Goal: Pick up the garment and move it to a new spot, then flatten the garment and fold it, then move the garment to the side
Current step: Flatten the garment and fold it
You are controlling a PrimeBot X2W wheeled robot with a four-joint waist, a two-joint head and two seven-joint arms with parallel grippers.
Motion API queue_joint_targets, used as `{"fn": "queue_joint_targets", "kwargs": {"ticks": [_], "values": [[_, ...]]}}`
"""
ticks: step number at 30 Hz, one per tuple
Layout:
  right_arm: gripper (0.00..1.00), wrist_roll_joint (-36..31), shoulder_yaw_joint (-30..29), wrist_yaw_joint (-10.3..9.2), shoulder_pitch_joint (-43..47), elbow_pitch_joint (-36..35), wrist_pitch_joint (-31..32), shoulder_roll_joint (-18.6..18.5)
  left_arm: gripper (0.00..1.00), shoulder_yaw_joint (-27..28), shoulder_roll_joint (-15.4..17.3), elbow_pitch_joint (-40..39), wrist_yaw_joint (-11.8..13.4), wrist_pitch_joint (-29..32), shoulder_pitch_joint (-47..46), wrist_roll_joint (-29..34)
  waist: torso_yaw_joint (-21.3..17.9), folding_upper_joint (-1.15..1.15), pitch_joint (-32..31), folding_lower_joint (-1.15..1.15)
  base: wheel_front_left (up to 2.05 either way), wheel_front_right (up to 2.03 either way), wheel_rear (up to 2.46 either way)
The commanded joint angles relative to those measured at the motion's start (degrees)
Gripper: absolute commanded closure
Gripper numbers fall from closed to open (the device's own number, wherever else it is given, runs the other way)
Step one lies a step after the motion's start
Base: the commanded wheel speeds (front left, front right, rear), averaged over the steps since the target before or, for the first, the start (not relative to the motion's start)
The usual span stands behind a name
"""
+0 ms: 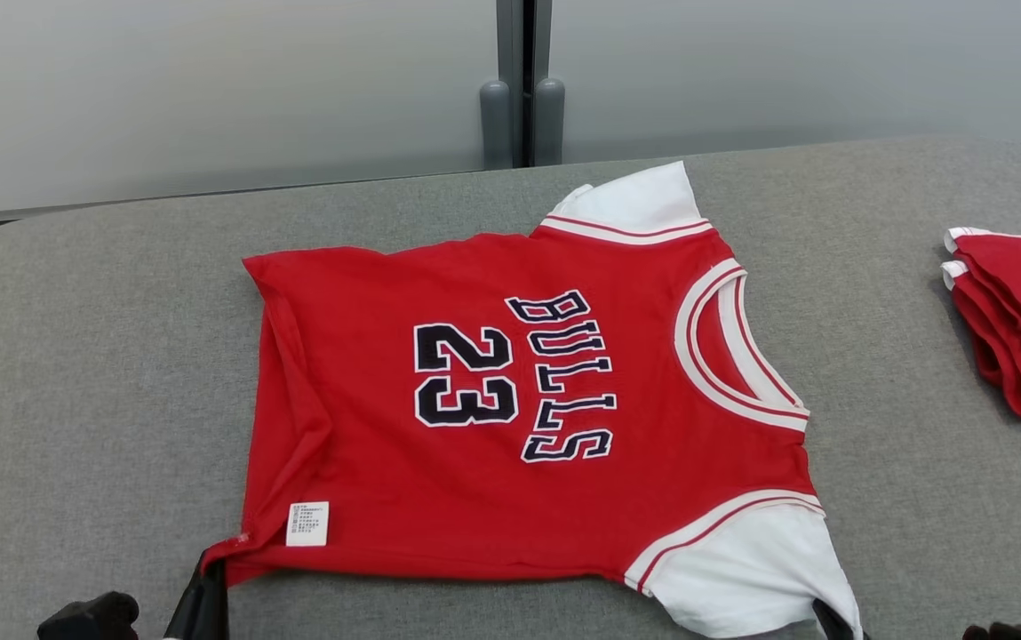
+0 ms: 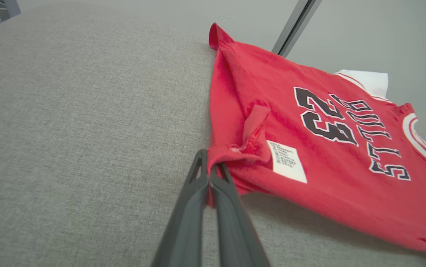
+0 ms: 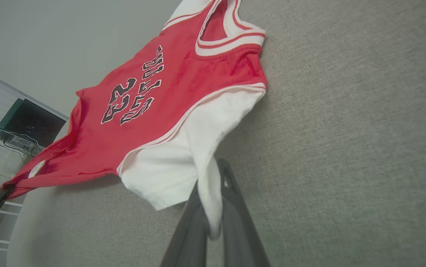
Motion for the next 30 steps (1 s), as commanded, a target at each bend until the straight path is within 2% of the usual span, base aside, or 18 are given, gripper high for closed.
{"fn": "queue_joint_targets", "kwargs": {"ticks": [1,11,22,23,24,25,26,28,30], "values": [[1.0,0.9,-1.3,0.0,-1.1,-0.8,1.5,0.4,1.0,-0.4,0.3,-0.3,0.5,1.3,-1.6,-0.5,0.0,0.0,0.8,0.0,0.0,0.0,0.0],[1.0,3.8,-2.9,0.0,-14.2,1.0,5.9,-0.8,1.0,-1.8,1.3,1.3,1.6,7.6,-10.6,-1.0,-0.6,0.0,6.2,0.0,0.0,0.0,0.0],[1.0,8.2,2.3,0.01,-32.3,10.4,3.7,-4.2,1.0,-1.8,1.8,5.2,0.8,7.8,-21.5,-2.7,1.0,0.0,12.8,0.0,0.0,0.0,0.0],[0.73,8.8,2.9,0.0,-33.3,11.1,3.1,-4.5,1.0,-1.8,1.9,5.8,0.6,7.5,-22.0,-2.8,1.0,0.0,13.0,0.0,0.0,0.0,0.0],[0.31,9.2,3.6,0.0,-34.1,11.5,2.4,-4.9,0.87,-1.8,1.8,6.2,0.5,7.1,-22.5,-3.1,1.0,0.0,13.4,0.0,0.0,0.0,0.0],[0.0,9.5,4.4,0.0,-35.1,11.7,1.6,-5.3,0.26,-1.6,1.6,6.7,0.4,6.6,-23.1,-3.3,1.1,0.0,13.7,0.0,0.0,0.0,0.0],[0.0,9.8,5.2,0.0,-35.9,11.7,0.6,-5.6,0.0,-1.9,1.5,7.0,0.2,6.2,-23.5,-3.4,1.1,0.0,13.8,0.0,0.0,0.0,0.0],[0.0,10.0,6.6,0.0,-37.0,11.6,-1.8,-6.4,0.0,-2.2,1.4,7.4,-0.3,4.7,-24.2,-3.5,1.2,0.0,14.1,0.0,0.0,0.0,0.0],[0.0,8.9,8.4,0.0,-38.3,10.8,-6.6,-7.8,0.0,-2.7,1.3,7.2,-0.2,0.4,-24.5,-1.7,1.2,0.0,14.3,0.0,0.0,0.0,0.0]]}}
